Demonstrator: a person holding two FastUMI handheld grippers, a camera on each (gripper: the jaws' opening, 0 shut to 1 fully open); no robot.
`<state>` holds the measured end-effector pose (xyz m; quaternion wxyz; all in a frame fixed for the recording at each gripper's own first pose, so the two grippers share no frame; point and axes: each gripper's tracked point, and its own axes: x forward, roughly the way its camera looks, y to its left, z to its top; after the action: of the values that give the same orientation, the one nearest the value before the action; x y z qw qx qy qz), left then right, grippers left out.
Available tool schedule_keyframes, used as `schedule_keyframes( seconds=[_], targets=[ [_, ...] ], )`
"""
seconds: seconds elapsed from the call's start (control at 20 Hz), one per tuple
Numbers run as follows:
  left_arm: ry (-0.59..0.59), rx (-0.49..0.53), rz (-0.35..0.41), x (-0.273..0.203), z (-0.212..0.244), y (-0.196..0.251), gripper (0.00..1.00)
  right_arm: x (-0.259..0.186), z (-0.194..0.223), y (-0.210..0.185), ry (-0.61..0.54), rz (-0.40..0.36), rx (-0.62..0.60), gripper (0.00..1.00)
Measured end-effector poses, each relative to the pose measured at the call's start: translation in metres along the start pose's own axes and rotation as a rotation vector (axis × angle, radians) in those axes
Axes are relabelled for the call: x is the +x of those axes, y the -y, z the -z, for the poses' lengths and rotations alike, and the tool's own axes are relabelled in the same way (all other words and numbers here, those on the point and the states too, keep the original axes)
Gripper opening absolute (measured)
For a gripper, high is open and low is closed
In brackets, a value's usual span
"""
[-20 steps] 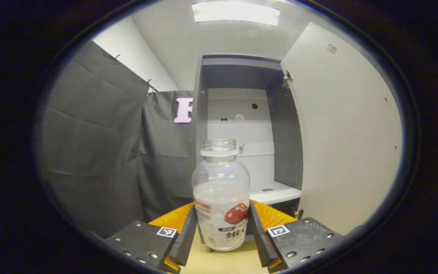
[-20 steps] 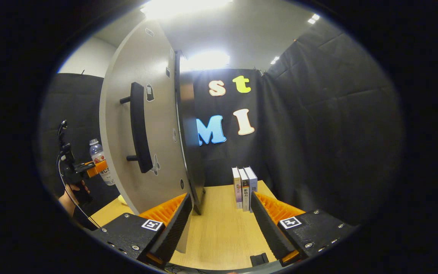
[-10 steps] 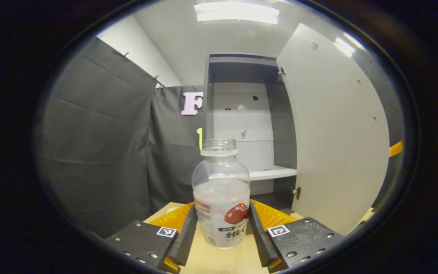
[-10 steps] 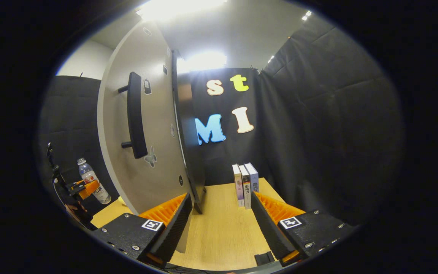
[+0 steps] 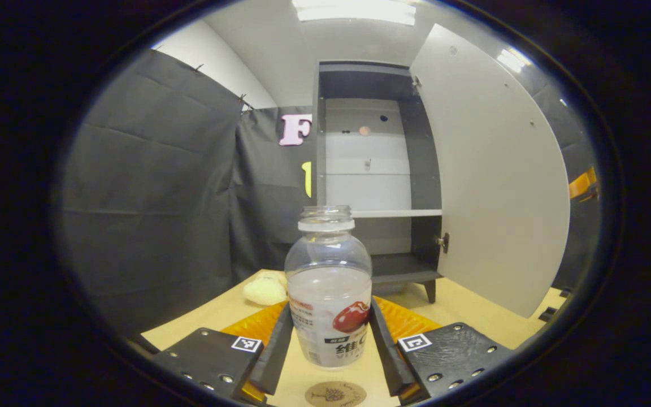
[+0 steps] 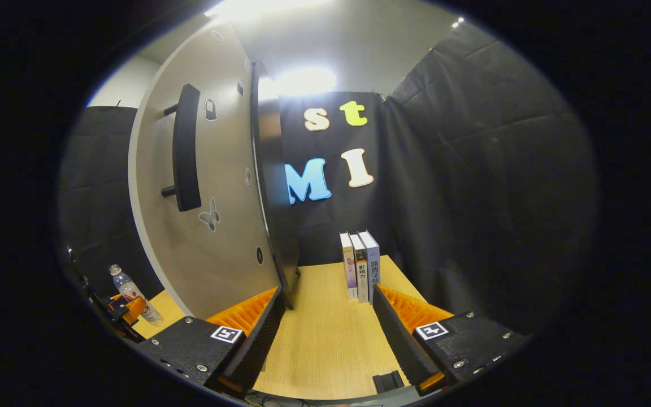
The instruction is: Open the cabinet door with the right hand, grasp the bottle in the cabinet with the left hand and place it on the coaster, then close the cabinet door with the right hand.
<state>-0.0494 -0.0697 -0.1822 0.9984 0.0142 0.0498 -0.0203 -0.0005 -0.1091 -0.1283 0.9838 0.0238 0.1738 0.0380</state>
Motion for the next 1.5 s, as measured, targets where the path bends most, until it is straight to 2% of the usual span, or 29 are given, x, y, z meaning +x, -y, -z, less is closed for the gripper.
schedule_keyframes(
  seconds=[0.4,0.85,1.1,1.15,1.2,1.25,1.3,1.4,1.45,1.5],
  targets=[
    [-0.113,-0.02,-0.039,-0.005,0.087,0.007,0.72,-0.001,0.01,0.006,-0.066,0.001,-0.061,0.95],
    [-0.179,0.021,-0.116,-0.003,0.128,0.001,0.72,0.013,0.009,-0.001,-0.098,-0.034,-0.107,0.96],
    [-0.189,0.051,-0.139,-0.02,0.126,0.001,0.75,0.018,0.006,-0.004,-0.099,-0.052,-0.106,0.95],
    [-0.196,0.054,-0.149,-0.023,0.123,0.001,0.77,0.018,0.003,-0.004,-0.093,-0.056,-0.105,0.95],
    [-0.194,0.058,-0.157,-0.021,0.117,0.0,0.85,0.02,-0.001,-0.005,-0.084,-0.061,-0.102,0.96],
    [-0.187,0.061,-0.163,-0.021,0.109,-0.001,0.8,0.02,-0.005,-0.006,-0.075,-0.066,-0.098,0.96],
    [-0.18,0.064,-0.162,-0.023,0.1,0.001,0.85,0.022,-0.009,-0.007,-0.066,-0.065,-0.093,0.96],
    [-0.159,0.069,-0.156,-0.026,0.077,0.004,0.86,0.024,-0.016,-0.004,-0.043,-0.065,-0.081,0.95],
    [-0.149,0.068,-0.153,-0.027,0.064,0.005,0.8,0.024,-0.02,-0.006,-0.033,-0.069,-0.07,0.95],
    [-0.139,0.061,-0.151,-0.03,0.052,0.006,0.8,0.025,-0.027,-0.008,-0.024,-0.077,-0.055,0.96]
  ],
)
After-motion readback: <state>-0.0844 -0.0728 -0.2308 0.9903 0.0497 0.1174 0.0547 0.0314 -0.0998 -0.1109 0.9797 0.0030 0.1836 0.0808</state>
